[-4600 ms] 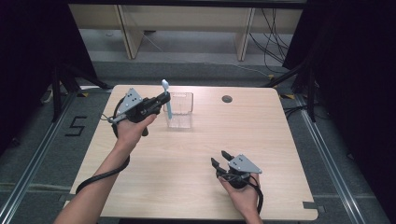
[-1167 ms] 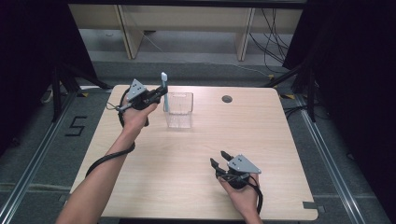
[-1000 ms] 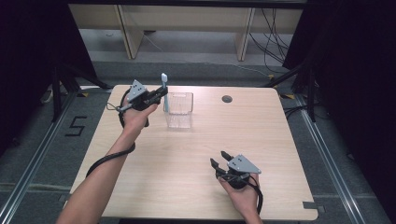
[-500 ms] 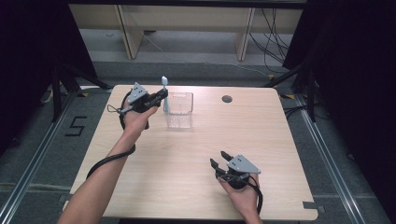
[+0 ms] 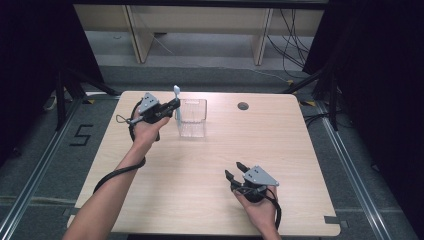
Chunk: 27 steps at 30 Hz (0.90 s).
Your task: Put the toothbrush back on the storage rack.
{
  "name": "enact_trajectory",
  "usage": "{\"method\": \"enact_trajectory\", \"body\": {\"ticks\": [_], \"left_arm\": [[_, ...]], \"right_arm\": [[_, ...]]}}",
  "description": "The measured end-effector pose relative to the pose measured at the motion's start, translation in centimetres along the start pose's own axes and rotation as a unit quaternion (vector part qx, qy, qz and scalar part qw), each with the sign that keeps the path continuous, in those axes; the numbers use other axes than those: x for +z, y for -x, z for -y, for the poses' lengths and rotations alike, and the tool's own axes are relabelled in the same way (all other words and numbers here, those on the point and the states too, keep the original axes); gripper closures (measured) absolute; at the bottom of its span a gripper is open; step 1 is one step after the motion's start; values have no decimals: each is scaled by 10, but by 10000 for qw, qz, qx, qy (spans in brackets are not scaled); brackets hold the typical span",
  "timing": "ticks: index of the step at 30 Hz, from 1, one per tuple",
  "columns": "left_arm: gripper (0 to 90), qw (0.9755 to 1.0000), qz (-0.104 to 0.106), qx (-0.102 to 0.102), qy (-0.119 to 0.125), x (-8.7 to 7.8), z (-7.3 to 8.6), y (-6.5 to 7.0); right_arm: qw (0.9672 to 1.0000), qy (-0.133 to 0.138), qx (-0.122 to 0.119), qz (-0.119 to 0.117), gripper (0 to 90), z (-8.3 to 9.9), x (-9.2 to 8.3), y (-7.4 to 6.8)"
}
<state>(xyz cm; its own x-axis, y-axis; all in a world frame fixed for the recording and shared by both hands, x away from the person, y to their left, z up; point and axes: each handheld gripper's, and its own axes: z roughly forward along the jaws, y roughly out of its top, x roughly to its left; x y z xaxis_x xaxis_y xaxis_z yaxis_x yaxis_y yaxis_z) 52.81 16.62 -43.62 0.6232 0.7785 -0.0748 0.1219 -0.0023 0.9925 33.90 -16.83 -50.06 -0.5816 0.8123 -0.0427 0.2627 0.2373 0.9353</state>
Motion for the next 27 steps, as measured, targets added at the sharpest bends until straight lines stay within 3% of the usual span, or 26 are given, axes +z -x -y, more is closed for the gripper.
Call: {"method": "enact_trajectory", "body": {"ticks": [3, 5, 6, 15, 17, 18, 21, 27], "left_arm": [[846, 10000, -1, -1, -25, 0, 2, 0], [846, 10000, -7, 8, -42, 0, 3, 0], [846, 10000, -2, 10, -51, 0, 4, 0], [844, 9999, -6, -20, -113, 0, 10, -1], [844, 9999, -8, -7, -145, 0, 11, -1], [844, 9999, -8, -18, -135, 0, 12, -1], [843, 9998, -3, -30, -176, 1, 15, -1], [842, 9998, 5, -49, -209, 1, 18, 0]], "right_arm": [[10000, -24, -40, -25, 491, 0, 0, 1], [9998, -96, 118, -91, 491, 0, 0, -1], [9999, -70, -5, -102, 491, 0, 0, 0], [9998, -13, 92, -164, 490, 1, 2, -1], [9999, 6, -130, -16, 490, 0, 1, 1], [10000, -20, -5, -20, 489, 1, 1, -1], [9999, -3, -122, 14, 489, 0, 1, 1], [9999, -53, -86, -35, 489, 0, 1, 1]]}}
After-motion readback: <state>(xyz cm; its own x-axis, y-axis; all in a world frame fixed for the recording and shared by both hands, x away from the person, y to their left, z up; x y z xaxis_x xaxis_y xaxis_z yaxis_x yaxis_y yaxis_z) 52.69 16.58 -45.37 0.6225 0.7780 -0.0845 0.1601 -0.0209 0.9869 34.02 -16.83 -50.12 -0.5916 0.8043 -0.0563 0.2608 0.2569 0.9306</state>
